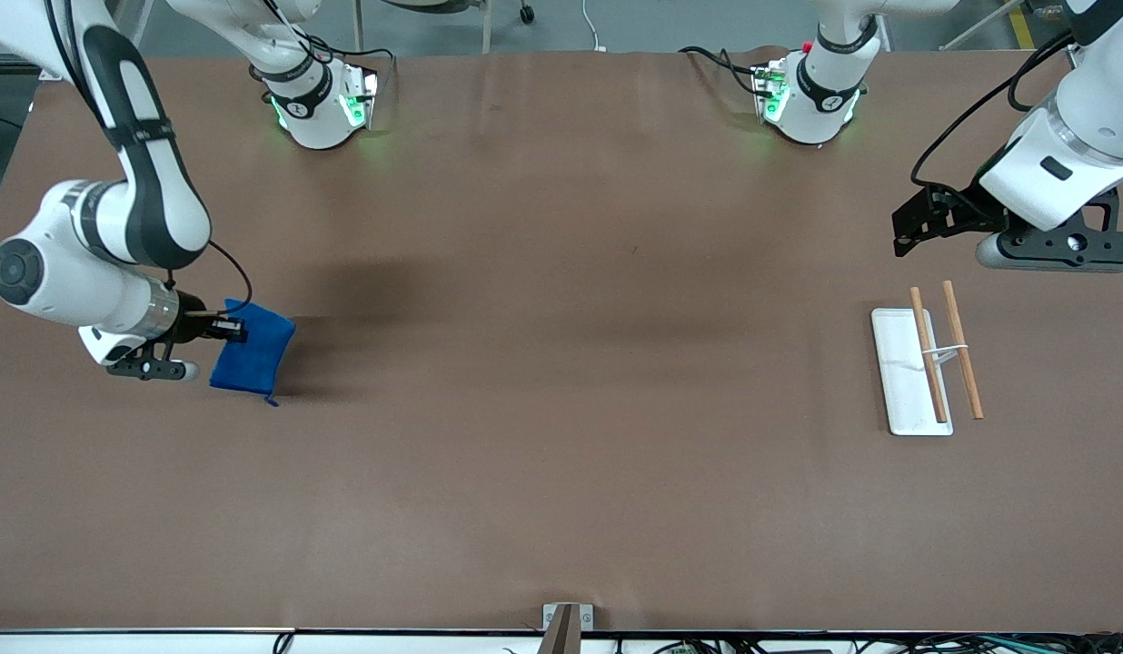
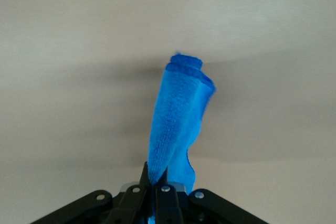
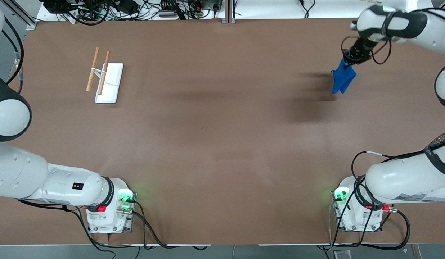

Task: Right arm passes towel to left arm to hang
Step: 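Carry the towel toward center with the right gripper while the left gripper approaches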

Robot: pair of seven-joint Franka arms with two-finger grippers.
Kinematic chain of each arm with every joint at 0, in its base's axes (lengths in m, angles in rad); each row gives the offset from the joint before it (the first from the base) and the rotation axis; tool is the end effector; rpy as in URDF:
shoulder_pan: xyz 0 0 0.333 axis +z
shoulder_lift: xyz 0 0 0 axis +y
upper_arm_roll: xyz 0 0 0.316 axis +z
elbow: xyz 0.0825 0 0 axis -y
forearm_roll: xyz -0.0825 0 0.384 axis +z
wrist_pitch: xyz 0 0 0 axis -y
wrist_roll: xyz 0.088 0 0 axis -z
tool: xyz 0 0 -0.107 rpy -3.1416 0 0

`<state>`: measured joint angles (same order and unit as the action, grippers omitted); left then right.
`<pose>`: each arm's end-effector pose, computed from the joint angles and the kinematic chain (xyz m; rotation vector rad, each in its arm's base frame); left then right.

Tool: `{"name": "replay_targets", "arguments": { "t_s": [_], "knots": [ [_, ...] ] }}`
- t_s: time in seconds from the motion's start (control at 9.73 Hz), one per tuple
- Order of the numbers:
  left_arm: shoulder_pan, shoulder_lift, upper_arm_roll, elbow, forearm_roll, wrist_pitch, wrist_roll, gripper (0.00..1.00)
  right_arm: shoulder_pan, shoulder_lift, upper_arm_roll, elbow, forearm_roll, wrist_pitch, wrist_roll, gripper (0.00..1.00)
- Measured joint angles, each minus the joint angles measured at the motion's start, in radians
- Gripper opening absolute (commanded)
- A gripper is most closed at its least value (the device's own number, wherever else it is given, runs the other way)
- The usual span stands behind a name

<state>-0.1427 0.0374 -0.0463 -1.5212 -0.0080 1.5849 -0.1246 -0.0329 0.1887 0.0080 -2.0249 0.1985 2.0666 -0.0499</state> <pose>0.5578 -0.1070 0.6282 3.1260 -0.1006 0.0383 0.5692 -0.0040 0.3459 -2.9578 0.1222 0.2082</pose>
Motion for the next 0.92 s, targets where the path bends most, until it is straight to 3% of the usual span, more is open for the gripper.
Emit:
{"name": "replay_targets", "arguments": {
  "t_s": [0.31,0.51,0.92],
  "knots": [
    [0.0,0.003,-0.007,0.001,0.0,0.0,0.003,1.0,0.101,-0.08,0.006,0.108,0.199,-0.169,0.085,0.0],
    [0.0,0.007,-0.009,0.0,0.0,-0.001,0.003,1.0,0.201,-0.089,0.01,0.154,0.286,-0.176,0.224,0.0],
    [0.0,0.008,-0.031,-0.013,-0.037,-0.004,0.004,1.0,0.35,-0.088,0.011,0.183,0.615,-0.173,0.264,0.0]
  ]
}}
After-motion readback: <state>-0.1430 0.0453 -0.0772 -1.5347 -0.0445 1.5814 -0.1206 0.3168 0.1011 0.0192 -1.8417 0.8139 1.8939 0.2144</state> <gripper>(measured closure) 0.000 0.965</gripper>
